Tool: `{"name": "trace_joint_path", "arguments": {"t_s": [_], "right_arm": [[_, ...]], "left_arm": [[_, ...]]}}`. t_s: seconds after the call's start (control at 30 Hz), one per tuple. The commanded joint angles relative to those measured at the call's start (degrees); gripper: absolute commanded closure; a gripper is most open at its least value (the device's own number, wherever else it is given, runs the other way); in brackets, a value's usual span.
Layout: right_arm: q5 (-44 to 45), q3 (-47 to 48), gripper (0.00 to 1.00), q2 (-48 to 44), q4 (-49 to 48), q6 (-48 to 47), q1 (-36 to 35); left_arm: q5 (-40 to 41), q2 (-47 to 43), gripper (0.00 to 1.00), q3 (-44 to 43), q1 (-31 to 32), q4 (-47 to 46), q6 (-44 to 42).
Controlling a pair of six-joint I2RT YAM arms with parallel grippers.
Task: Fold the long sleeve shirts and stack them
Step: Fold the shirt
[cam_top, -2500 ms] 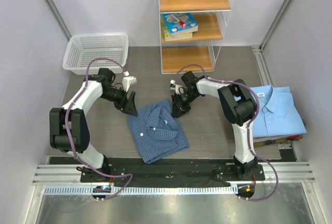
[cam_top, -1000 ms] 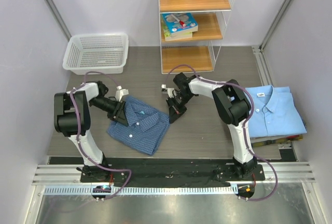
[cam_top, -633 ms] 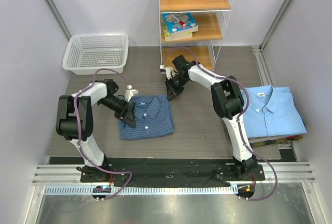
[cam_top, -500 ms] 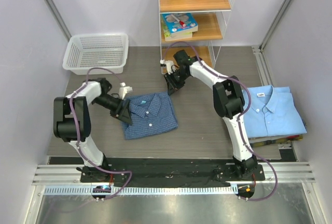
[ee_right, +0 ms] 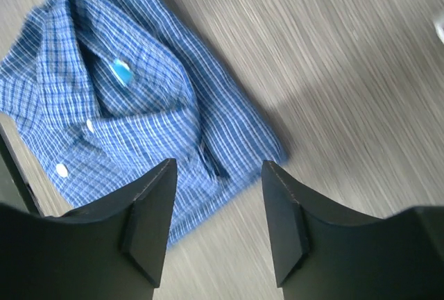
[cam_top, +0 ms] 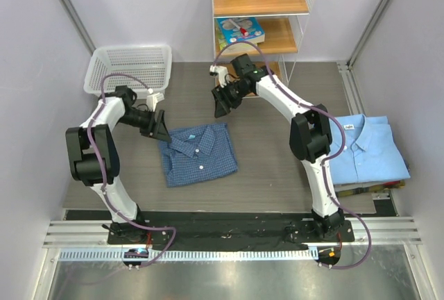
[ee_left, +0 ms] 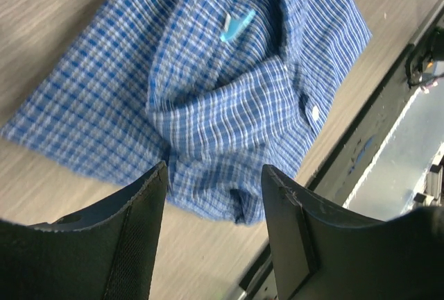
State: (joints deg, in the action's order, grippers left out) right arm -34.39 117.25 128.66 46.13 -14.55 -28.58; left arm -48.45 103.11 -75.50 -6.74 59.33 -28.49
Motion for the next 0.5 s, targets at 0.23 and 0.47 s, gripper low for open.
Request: {"name": "trace_joint_path", "arguments": {"t_s": [0.23, 0.47], "right_arm": [[-1.8, 3.9, 0.37, 6.7, -5.7, 2.9, -5.1], [-1.6, 2.8, 0.49, 7.6, -6.0, 2.3, -6.2]], "left_arm": [[1.9, 5.1, 0.49, -0.5, 3.8, -9.7, 8.0], [0.8, 7.5, 0.69, -1.1, 3.9, -10.6, 9.4]]}}
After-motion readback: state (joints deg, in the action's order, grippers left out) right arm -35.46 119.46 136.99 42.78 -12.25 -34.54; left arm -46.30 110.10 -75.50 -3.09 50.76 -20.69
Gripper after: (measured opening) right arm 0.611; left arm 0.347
